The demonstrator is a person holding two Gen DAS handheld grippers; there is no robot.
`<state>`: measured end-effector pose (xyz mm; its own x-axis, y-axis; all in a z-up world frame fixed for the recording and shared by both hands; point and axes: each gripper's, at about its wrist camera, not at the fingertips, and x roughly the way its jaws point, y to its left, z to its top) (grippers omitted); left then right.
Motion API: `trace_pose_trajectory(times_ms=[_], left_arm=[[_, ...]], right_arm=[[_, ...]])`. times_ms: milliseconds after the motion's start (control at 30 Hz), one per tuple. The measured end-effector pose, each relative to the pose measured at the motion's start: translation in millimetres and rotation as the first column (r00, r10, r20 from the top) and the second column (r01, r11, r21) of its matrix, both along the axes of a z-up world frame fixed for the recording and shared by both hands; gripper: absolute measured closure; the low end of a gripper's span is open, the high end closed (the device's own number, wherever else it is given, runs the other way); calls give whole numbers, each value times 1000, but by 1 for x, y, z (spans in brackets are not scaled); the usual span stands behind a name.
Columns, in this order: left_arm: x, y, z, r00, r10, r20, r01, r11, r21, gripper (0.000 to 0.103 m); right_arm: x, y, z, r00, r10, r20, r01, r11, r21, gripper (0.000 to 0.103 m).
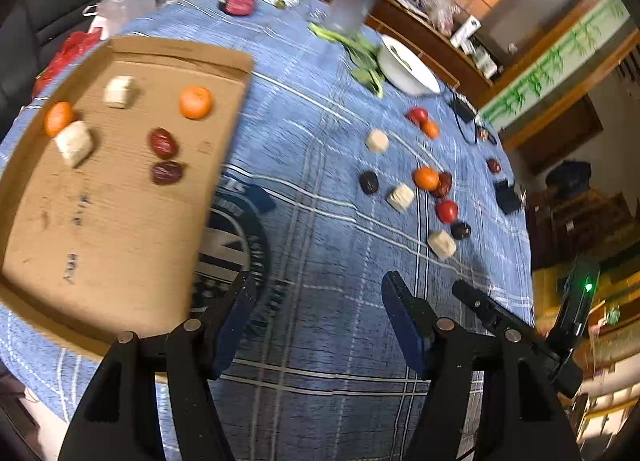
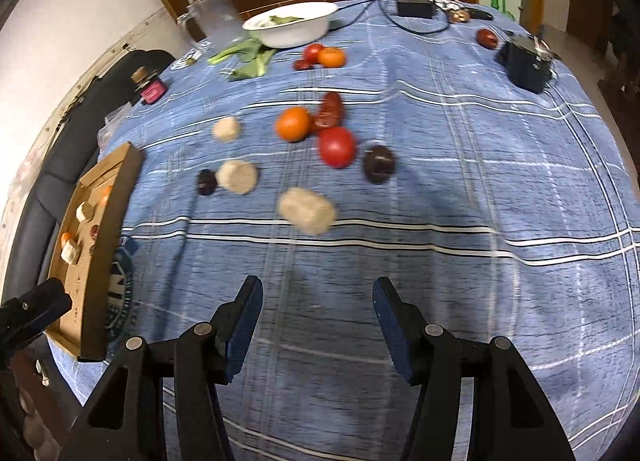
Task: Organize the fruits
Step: 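Withdraw both grippers from the tray back over the table, then grasp a beige cube with the right gripper while the left grasps another cube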
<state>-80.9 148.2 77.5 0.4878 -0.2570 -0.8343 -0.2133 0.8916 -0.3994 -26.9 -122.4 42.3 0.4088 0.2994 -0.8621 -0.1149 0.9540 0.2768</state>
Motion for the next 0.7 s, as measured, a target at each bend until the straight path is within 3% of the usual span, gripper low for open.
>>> trace_pose_trajectory(times_ms=[433, 533, 700], left_arm=[[33, -41, -9, 994, -112, 5, 112, 993, 45, 38], [51, -52, -8, 987, -154, 32, 151, 985, 89, 40], [88, -73, -15, 973, -231, 30, 225, 966, 129, 47]], right_arm=[[49, 30, -10, 988, 142, 61, -139, 989, -46, 42], [55, 36, -18, 985, 165, 48, -162, 985, -57, 61], [57, 22, -20, 989, 146, 27, -147, 989, 4, 62]])
